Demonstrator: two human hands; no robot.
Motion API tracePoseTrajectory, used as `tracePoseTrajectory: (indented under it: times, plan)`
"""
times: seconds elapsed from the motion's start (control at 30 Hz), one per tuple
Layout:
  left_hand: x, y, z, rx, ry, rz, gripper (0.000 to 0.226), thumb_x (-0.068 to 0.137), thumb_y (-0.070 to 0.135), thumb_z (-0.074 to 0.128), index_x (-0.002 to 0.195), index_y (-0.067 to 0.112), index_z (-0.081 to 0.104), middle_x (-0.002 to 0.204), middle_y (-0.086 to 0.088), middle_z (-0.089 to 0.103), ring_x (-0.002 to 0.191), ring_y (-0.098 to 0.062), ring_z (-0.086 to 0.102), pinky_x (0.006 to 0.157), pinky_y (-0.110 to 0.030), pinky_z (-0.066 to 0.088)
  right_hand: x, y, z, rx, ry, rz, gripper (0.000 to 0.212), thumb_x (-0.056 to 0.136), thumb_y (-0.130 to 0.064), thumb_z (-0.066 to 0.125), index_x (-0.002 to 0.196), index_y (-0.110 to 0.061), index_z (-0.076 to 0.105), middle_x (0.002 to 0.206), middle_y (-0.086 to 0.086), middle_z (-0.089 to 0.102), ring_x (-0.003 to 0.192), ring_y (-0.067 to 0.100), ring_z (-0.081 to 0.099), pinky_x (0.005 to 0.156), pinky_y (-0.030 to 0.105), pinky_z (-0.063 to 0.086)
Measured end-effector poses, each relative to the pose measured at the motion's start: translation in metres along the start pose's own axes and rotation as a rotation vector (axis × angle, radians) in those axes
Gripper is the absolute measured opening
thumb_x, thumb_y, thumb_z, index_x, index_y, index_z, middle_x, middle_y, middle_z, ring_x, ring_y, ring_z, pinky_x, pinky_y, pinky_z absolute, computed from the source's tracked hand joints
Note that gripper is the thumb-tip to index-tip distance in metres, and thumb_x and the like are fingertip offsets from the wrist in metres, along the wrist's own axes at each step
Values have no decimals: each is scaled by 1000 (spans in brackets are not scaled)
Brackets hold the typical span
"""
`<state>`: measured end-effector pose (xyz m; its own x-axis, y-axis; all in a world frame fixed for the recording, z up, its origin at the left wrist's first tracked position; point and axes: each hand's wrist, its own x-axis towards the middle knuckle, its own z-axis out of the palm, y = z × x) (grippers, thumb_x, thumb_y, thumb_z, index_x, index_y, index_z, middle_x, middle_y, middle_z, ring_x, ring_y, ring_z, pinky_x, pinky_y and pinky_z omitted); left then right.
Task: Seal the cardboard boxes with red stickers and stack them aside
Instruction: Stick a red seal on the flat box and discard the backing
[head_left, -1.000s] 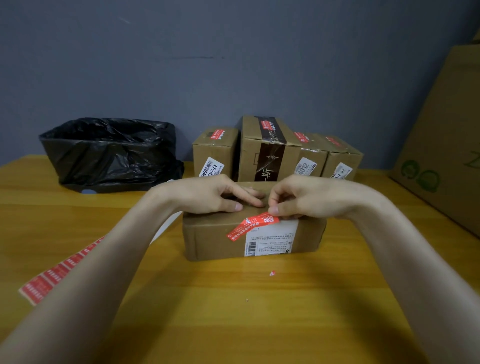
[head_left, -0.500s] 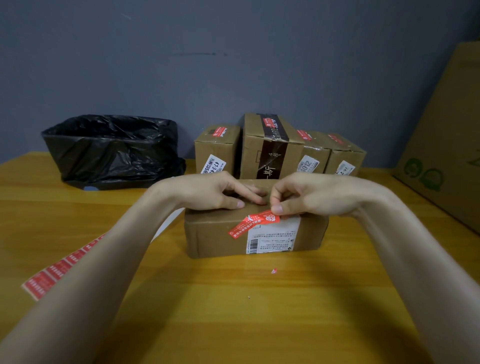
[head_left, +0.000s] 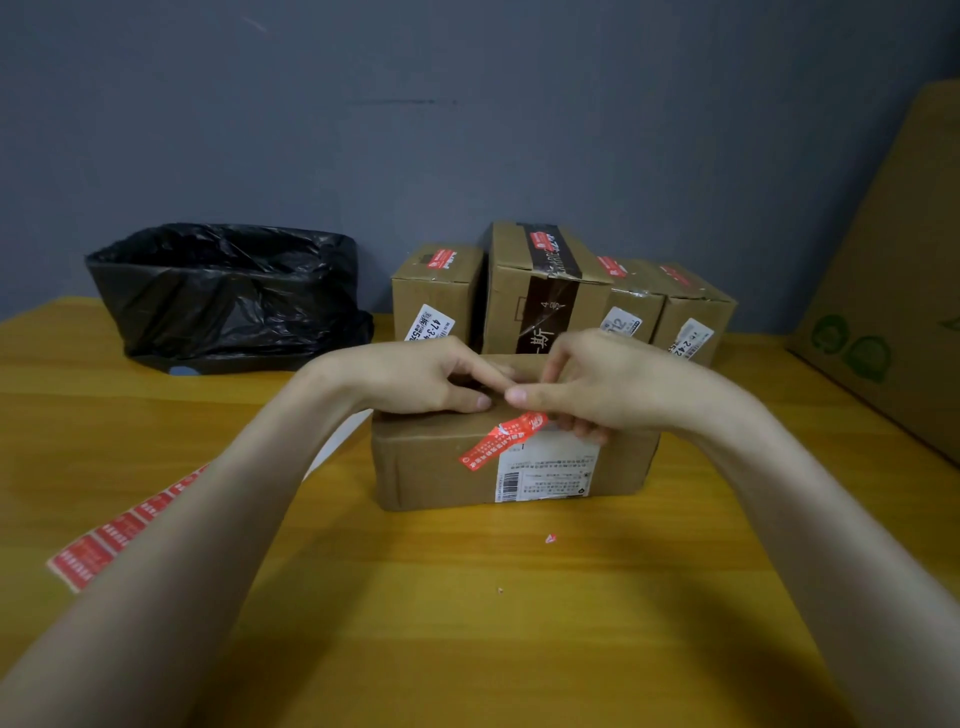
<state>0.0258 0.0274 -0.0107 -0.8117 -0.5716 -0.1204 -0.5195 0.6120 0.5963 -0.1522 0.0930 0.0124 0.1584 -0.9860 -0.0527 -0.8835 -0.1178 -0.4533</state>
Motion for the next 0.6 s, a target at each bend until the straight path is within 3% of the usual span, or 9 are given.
tracePoseTrajectory:
  times: [0.07,0.13,0.27,0.37,0.47,0.6]
  plan:
    - [0,-2,0,14,-2,19,39,97,9,46,129,28,54,146,20,36,134,8,28,113,-17,20,0,-2,2,-158,-6,-6,34,81,-51,62,68,-20,64,65,0,63,55,11,57,52,24,44]
    - [1,-2,0,15,0,29,39,97,8,46,128,29,54,147,19,36,135,7,27,115,-20,19,0,-4,4,-166,-20,-39,32,83,-45,63,59,-24,59,60,-6,54,51,8,52,50,22,38]
    - [1,-1,0,21,-4,21,36,97,10,46,128,25,56,145,19,39,134,4,31,114,-21,22,2,1,5,18,-131,-155,27,88,-28,61,63,-22,55,65,-8,51,60,11,57,67,34,56]
    - [1,-1,0,25,-4,20,36,97,11,46,127,26,57,144,19,40,134,3,32,116,-28,23,2,5,4,207,-229,-152,21,91,-16,57,70,-13,55,72,-1,49,70,14,60,79,37,57]
    - [1,0,1,21,-7,9,35,97,13,46,125,32,57,141,23,43,130,4,37,115,-31,26,1,5,3,269,-279,-153,19,92,-11,55,73,-11,54,77,3,49,79,18,62,78,31,56]
    - [0,2,1,-2,-8,-13,35,97,14,46,113,43,57,118,39,46,114,12,45,110,-26,32,0,4,2,301,-290,-165,21,92,-9,54,72,-11,54,78,4,50,76,13,57,77,28,57]
